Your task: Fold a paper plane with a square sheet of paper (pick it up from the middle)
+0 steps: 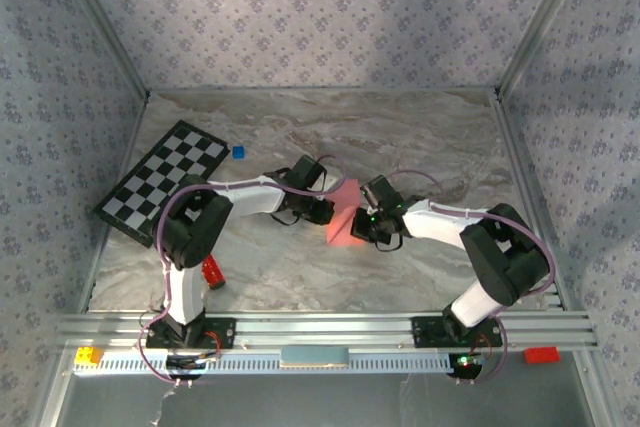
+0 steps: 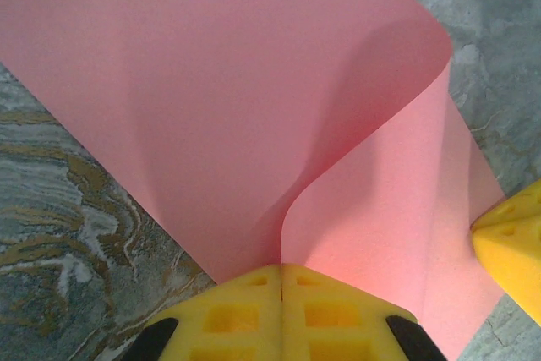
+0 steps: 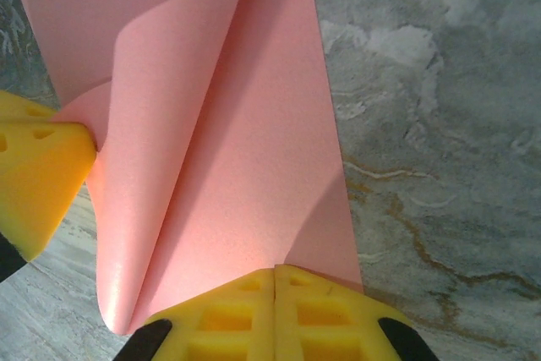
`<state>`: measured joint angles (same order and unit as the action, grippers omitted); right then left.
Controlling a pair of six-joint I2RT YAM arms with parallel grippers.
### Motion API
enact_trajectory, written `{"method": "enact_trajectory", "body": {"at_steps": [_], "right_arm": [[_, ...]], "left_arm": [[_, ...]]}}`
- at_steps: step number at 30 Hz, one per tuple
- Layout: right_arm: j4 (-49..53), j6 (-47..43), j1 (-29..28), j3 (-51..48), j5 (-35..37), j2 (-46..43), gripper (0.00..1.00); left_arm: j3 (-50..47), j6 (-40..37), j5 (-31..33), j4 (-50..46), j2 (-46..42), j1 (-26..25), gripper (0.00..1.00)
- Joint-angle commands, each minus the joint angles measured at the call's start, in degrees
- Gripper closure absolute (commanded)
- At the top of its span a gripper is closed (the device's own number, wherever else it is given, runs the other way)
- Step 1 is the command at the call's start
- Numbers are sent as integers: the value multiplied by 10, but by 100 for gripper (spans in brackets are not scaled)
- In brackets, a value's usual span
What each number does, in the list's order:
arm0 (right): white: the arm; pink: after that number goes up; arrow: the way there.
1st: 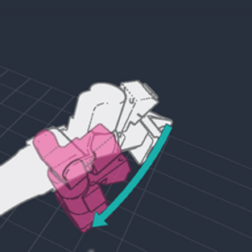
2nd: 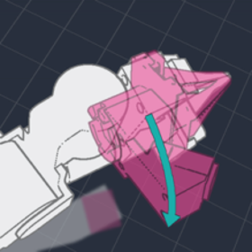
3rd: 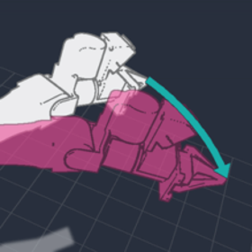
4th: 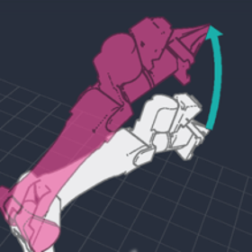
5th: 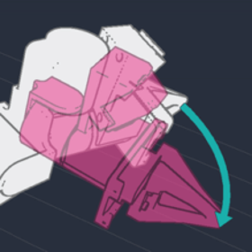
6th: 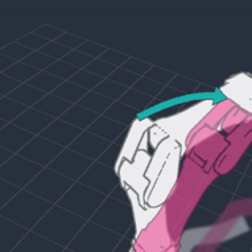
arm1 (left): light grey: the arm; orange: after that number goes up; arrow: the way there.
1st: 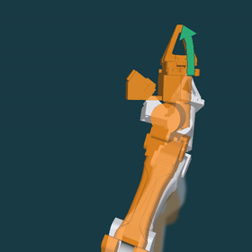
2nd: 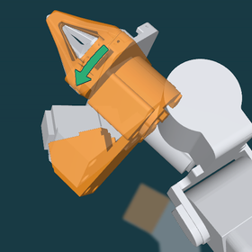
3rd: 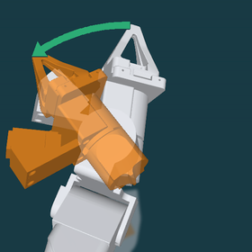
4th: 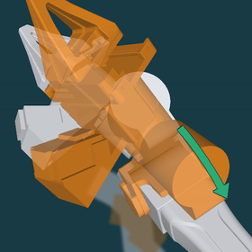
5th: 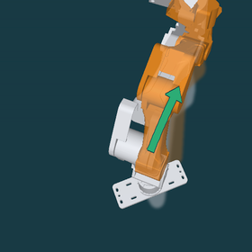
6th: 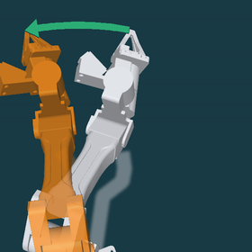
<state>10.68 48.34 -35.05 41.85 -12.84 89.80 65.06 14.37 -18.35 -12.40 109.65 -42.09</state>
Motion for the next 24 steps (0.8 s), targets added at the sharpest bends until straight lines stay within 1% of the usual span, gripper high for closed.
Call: {"method": "enact_trajectory", "body": {"at_steps": [1,10,12,14,17,24], "right_arm": [[29,-14,-4,4,6,6,93],[-2,-7,-10,7,-16,-23,90],[-15,1,-11,-2,-17,-32,90],[-35,12,-12,-15,-24,-38,89],[-52,21,-12,-22,-32,-37,89],[-38,28,-11,-21,-24,-36,90]], "left_arm": [[11,-13,-11,-10,7,3,95],[10,-9,-24,-21,10,3,95],[16,2,-17,-33,12,3,95],[22,8,-29,-48,14,3,95],[18,26,-45,-46,11,0,95],[14,61,-43,-52,4,-5,95]]}}
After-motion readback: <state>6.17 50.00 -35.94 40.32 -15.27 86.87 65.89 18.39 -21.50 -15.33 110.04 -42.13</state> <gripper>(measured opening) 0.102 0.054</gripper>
